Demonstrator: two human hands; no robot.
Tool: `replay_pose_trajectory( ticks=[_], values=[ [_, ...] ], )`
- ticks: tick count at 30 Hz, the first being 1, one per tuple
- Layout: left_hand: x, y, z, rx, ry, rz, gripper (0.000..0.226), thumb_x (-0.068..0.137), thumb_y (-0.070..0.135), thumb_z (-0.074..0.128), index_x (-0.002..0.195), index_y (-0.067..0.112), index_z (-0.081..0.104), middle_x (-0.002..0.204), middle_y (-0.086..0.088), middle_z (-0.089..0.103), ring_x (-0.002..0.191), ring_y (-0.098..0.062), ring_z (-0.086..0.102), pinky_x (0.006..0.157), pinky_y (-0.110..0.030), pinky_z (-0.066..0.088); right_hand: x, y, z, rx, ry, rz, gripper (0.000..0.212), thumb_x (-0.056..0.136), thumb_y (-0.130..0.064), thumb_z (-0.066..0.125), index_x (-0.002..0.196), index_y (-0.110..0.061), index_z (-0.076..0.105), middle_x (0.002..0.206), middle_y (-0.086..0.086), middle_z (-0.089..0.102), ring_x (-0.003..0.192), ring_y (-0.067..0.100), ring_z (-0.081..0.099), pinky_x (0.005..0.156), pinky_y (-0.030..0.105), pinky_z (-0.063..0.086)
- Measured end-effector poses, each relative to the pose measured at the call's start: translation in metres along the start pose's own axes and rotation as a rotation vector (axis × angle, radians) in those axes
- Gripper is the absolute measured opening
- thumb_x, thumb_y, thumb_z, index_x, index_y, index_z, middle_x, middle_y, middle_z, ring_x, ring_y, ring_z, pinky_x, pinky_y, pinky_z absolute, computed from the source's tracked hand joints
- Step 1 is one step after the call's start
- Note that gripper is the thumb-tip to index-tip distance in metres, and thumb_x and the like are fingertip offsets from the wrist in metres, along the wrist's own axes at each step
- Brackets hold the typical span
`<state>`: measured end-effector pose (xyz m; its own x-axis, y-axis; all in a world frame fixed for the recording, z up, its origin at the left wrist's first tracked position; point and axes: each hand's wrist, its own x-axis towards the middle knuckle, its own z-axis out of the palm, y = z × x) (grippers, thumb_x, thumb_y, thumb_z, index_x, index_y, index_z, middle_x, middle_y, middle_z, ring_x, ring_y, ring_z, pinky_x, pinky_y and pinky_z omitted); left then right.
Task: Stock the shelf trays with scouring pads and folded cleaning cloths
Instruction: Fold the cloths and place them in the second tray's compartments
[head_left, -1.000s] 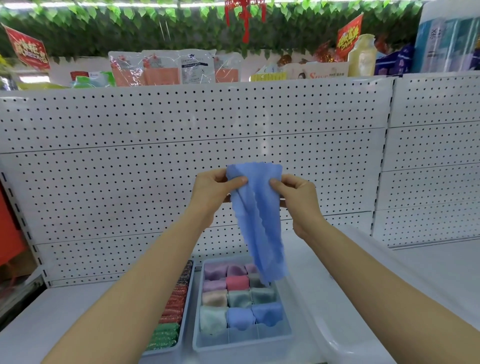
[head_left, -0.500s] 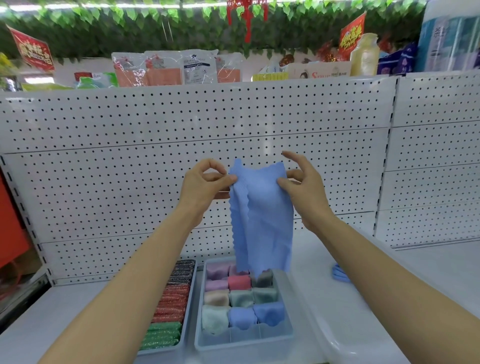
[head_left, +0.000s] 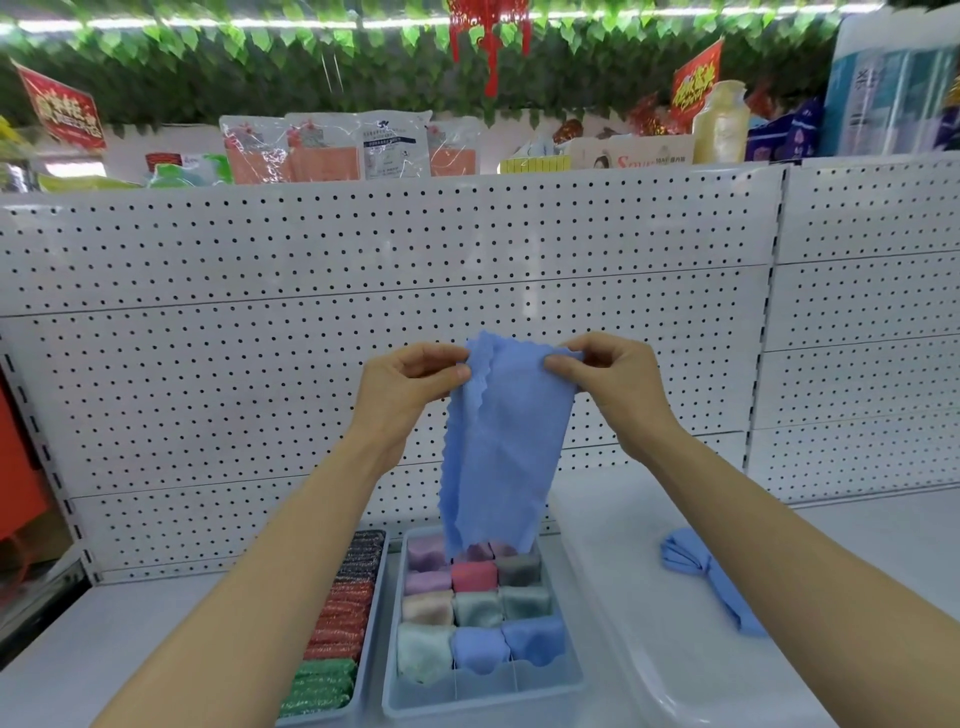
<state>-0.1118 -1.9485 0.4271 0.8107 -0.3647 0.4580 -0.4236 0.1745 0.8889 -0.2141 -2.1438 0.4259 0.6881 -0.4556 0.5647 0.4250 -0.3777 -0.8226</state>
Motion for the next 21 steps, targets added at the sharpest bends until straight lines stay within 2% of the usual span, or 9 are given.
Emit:
replay_pose_trajectory(
  ticks=[2, 5, 7, 10, 13, 15, 17, 21],
  values=[
    [-0.001, -0.001, 0.004, -0.028, 0.002, -0.028, 0.018, 0.081, 0.006, 0.075, 0.098, 0.01, 0.076, 0.096, -0.003, 0.076, 0.088, -0.015, 0.071, 0.081, -0.026, 0.054, 0.002, -0.001, 0.0, -0.011, 0.008, 0.009, 0.007, 0.077, -0.012, 0.075, 0.073, -0.01, 0.07, 0.075, 0.005, 0.069, 0.07, 0.012, 0.061, 0.07, 0.032, 0.053],
    [-0.006, -0.003, 0.012, -0.064, 0.009, -0.044, 0.014, 0.081, 0.015, 0.077, 0.095, 0.013, 0.078, 0.097, -0.003, 0.076, 0.093, -0.019, 0.071, 0.086, -0.03, 0.056, 0.005, -0.002, 0.001, -0.017, 0.007, 0.014, 0.011, 0.075, -0.015, 0.076, 0.068, -0.012, 0.067, 0.072, 0.004, 0.065, 0.068, 0.013, 0.058, 0.067, 0.031, 0.049],
    [-0.008, -0.006, 0.017, -0.058, 0.022, -0.046, 0.019, 0.078, 0.018, 0.08, 0.095, 0.014, 0.077, 0.096, 0.0, 0.076, 0.094, -0.015, 0.071, 0.087, -0.028, 0.055, 0.006, -0.002, 0.002, -0.042, 0.006, 0.018, 0.012, 0.073, -0.019, 0.076, 0.068, -0.013, 0.067, 0.072, 0.009, 0.063, 0.067, 0.014, 0.056, 0.064, 0.032, 0.048],
    [-0.009, -0.009, 0.024, -0.029, 0.043, -0.047, 0.032, 0.072, 0.016, 0.084, 0.102, 0.013, 0.075, 0.093, 0.005, 0.076, 0.09, -0.006, 0.07, 0.08, -0.018, 0.053, 0.008, -0.002, 0.002, -0.081, 0.011, 0.039, 0.012, 0.072, -0.02, 0.075, 0.068, -0.013, 0.066, 0.072, 0.015, 0.061, 0.065, 0.016, 0.054, 0.061, 0.035, 0.045],
    [-0.012, -0.009, 0.026, -0.033, 0.04, -0.025, 0.031, 0.075, 0.016, 0.081, 0.105, 0.012, 0.074, 0.097, 0.007, 0.076, 0.092, -0.003, 0.07, 0.08, -0.017, 0.052, 0.008, -0.002, 0.0, -0.103, 0.038, 0.069, 0.015, 0.074, -0.013, 0.071, 0.066, -0.006, 0.061, 0.061, 0.005, 0.055, 0.06, 0.013, 0.049, 0.058, 0.03, 0.041],
    [-0.017, -0.011, 0.027, -0.065, 0.025, 0.007, 0.032, 0.077, 0.012, 0.079, 0.109, 0.012, 0.073, 0.098, 0.009, 0.075, 0.093, -0.002, 0.069, 0.08, -0.016, 0.051, 0.009, -0.003, -0.001, -0.141, 0.08, 0.074, 0.021, 0.074, -0.014, 0.07, 0.06, -0.01, 0.056, 0.057, -0.002, 0.05, 0.058, 0.012, 0.044, 0.055, 0.025, 0.037],
    [-0.024, -0.015, 0.032, -0.042, -0.011, 0.058, 0.04, 0.073, 0.008, 0.082, 0.112, 0.014, 0.071, 0.103, 0.009, 0.074, 0.097, -0.003, 0.068, 0.082, -0.015, 0.051, 0.012, -0.002, 0.001, -0.165, 0.135, 0.066, 0.028, 0.071, -0.017, 0.073, 0.057, -0.012, 0.049, 0.056, -0.001, 0.046, 0.057, 0.013, 0.042, 0.054, 0.024, 0.035],
    [-0.039, -0.028, 0.054, 0.239, -0.027, 0.287, 0.062, 0.061, 0.022, 0.091, 0.118, 0.022, 0.068, 0.117, 0.011, 0.063, 0.109, -0.003, 0.06, 0.095, -0.017, 0.047, 0.019, -0.002, 0.008, -0.238, 0.21, 0.042, 0.038, 0.064, -0.029, 0.077, 0.056, -0.014, 0.043, 0.056, 0.004, 0.044, 0.057, 0.015, 0.042, 0.055, 0.028, 0.035]
  ],
)
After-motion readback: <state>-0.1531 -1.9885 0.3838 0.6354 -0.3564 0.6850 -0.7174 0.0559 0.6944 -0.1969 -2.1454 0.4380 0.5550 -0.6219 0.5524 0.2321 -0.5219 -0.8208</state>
